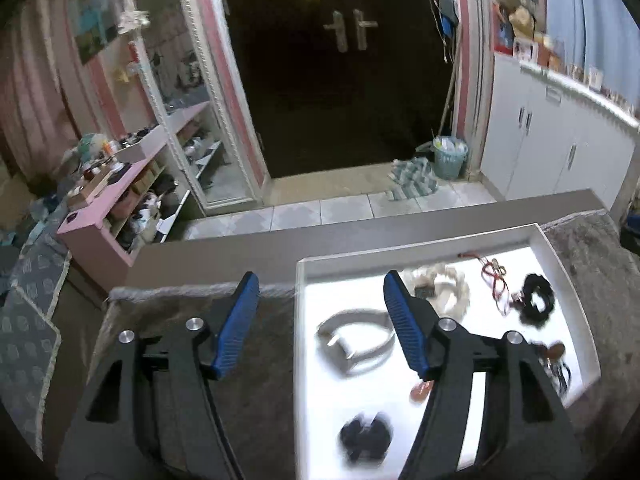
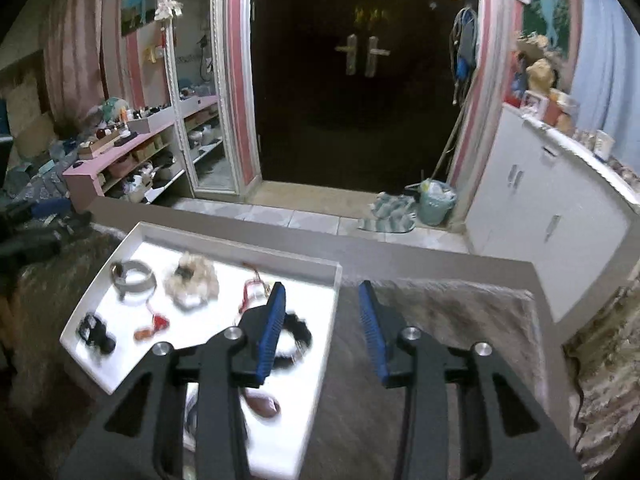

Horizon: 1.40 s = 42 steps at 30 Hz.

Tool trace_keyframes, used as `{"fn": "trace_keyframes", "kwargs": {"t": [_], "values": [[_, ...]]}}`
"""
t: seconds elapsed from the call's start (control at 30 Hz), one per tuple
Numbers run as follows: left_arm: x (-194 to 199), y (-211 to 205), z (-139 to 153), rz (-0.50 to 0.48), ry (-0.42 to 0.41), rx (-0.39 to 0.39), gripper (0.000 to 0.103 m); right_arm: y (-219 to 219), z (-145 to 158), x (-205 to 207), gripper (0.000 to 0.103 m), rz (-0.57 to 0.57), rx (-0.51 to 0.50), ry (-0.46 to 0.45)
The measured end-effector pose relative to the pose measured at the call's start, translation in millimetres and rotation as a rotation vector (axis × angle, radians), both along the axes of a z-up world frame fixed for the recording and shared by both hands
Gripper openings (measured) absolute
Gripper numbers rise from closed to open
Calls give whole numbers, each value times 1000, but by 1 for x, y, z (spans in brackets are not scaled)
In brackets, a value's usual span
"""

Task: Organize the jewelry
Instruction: 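Withdraw both open tools from the tray back over the rug, then grasp the brown bead bracelet with the left tool while the right grasps the jade pendant cord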

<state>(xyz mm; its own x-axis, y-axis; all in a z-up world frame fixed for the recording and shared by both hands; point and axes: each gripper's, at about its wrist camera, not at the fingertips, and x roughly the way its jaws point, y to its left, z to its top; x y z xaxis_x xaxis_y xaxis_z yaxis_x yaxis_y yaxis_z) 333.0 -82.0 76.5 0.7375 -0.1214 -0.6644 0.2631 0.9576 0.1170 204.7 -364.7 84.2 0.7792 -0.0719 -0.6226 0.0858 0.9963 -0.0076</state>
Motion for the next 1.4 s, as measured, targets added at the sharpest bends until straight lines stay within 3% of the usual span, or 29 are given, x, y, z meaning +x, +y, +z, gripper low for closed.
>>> {"fn": "trace_keyframes", "kwargs": {"t": [0.13, 0.2, 0.4, 0.53, 0.67, 1.0, 1.03, 1.07, 1.2, 1.33, 1.37, 1.4], "values": [[-57, 52, 3, 45, -24, -28, 67, -11, -8, -73, 45, -54, 7, -21], [-87, 68, -4, 56, -26, -41, 68, -15, -20, -110, 46, -75, 58, -32], [-164, 65, -49, 33, 19, -77, 68, 16, -68, -165, 46, -50, 119, 0], [-173, 38, -77, 9, 79, -67, 68, 52, -96, -160, 46, 26, 81, 71], [-170, 18, -94, -1, 107, -24, 68, 84, -115, -142, 46, 68, -56, 139], [-148, -28, -118, -75, 167, 50, 69, 101, -138, -111, 44, 115, -68, 219], [-146, -33, -122, -85, 173, 59, 69, 100, -138, -109, 32, 115, -66, 221], [-145, -36, -124, -96, 176, 61, 69, 100, -138, -108, 12, 121, -63, 222], [-139, -51, -140, -135, 211, 90, 69, 98, -140, -106, 8, 129, -71, 224], [-139, -51, -141, -124, 174, 79, 71, 99, -141, -109, 8, 124, -73, 205], [-139, -52, -141, -131, 167, 77, 64, 98, -142, -111, 8, 118, -66, 194], [-142, -53, -140, -157, 161, 63, 44, 97, -142, -112, 8, 116, -59, 189]]}}
